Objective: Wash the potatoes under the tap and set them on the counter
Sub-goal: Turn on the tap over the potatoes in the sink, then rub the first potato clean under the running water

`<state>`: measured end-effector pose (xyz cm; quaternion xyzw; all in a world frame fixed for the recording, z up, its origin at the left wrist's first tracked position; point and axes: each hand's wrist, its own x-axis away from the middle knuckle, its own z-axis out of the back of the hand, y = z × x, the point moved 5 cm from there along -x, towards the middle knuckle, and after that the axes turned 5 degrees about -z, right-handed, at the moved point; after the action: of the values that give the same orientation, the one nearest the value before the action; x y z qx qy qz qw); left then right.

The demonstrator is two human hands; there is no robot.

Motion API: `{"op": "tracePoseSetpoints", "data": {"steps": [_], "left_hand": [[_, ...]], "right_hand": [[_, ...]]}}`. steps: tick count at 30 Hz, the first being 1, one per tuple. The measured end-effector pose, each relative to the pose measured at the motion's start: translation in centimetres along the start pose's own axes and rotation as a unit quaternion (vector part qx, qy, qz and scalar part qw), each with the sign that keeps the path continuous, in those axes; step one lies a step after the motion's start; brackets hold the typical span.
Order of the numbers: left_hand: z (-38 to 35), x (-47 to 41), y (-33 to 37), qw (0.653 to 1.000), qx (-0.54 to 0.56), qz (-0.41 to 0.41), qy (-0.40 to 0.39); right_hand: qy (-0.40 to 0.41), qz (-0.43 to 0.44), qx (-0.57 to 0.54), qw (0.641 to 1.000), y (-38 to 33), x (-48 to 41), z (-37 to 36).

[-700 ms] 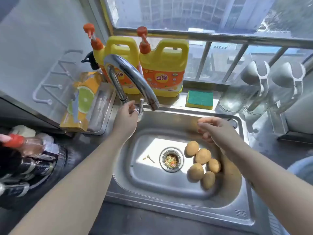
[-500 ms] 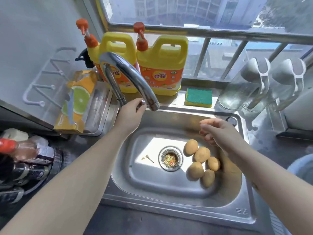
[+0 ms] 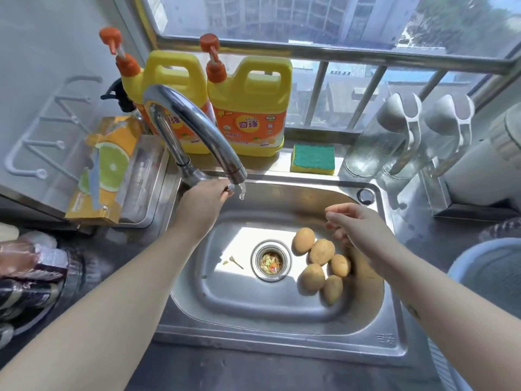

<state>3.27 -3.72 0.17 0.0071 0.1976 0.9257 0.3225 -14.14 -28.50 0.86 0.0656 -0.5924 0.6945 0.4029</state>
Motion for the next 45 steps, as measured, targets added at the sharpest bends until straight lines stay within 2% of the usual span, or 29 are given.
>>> {"op": "tracePoseSetpoints", "data": {"steps": [2, 4, 7, 9, 11, 13, 15, 17, 23, 28, 30, 32, 37, 39, 41, 42, 44, 45], "left_hand": [[0.0, -0.1, -0.2, 1.0, 0.009, 0.007, -0.013], [0.0, 0.6, 0.1, 0.997, 0.063, 0.046, -0.003], [-0.8, 3.8, 0.4, 0.974, 0.16, 0.157, 0.037], [-2.7, 6.2, 0.2, 0.949, 0.196, 0.243, -0.032], [-4.8, 8.6, 0.6, 0.924, 0.208, 0.283, -0.153], [-6.0, 10.3, 1.7, 0.909, 0.209, 0.286, -0.22], [-6.8, 11.4, 2.6, 0.902, 0.211, 0.288, -0.243], [-7.5, 12.2, 3.1, 0.896, 0.217, 0.296, -0.249], [-8.1, 13.6, 4.2, 0.898, 0.218, 0.293, -0.243], [-8.2, 13.6, 4.2, 0.899, 0.217, 0.296, -0.238], [-8.3, 13.6, 4.1, 0.896, 0.222, 0.3, -0.239], [-8.5, 13.7, 4.0, 0.891, 0.232, 0.307, -0.239], [-8.6, 13.9, 4.0, 0.88, 0.249, 0.319, -0.249], [-8.2, 13.9, 4.4, 0.876, 0.256, 0.32, -0.253], [-7.7, 13.9, 4.7, 0.873, 0.259, 0.323, -0.258], [-7.5, 13.9, 4.8, 0.872, 0.26, 0.324, -0.259], [-7.0, 13.9, 5.2, 0.869, 0.271, 0.327, -0.256], [-6.7, 13.8, 5.5, 0.865, 0.281, 0.332, -0.251]], "right_hand": [[0.006, -0.003, 0.001, 1.0, 0.3, -0.1, 0.1], [0.009, -0.009, 0.006, 1.0, 1.0, -0.4, 0.2], [0.01, -0.025, 0.061, 0.998, 2.8, -0.8, -0.1], [0.001, -0.041, 0.132, 0.99, 5.1, -1.2, -0.8], [-0.028, -0.062, 0.247, 0.967, 8.2, -1.9, -2.0], [-0.069, -0.083, 0.384, 0.917, 12.0, -2.9, -3.4], [-0.091, -0.105, 0.474, 0.869, 15.6, -3.6, -4.5], [-0.09, -0.127, 0.524, 0.837, 18.9, -4.4, -5.2], [-0.057, -0.195, 0.528, 0.824, 22.2, -7.0, -4.4], [-0.014, -0.218, 0.531, 0.819, 23.6, -8.8, -3.8], [-0.029, -0.228, 0.53, 0.816, 24.8, -9.4, -4.1], [-0.056, -0.239, 0.547, 0.8, 25.6, -9.1, -4.4], [-0.121, -0.264, 0.626, 0.724, 21.6, -6.1, -4.4], [-0.151, -0.253, 0.639, 0.71, 19.8, -4.7, -4.4], [-0.177, -0.221, 0.628, 0.725, 17.6, -3.1, -4.7], [-0.183, -0.202, 0.607, 0.747, 16.4, -2.3, -5.1], [-0.198, -0.148, 0.529, 0.812, 13.7, -0.6, -6.3], [-0.194, -0.111, 0.458, 0.861, 12.1, 0.3, -6.9]]}}
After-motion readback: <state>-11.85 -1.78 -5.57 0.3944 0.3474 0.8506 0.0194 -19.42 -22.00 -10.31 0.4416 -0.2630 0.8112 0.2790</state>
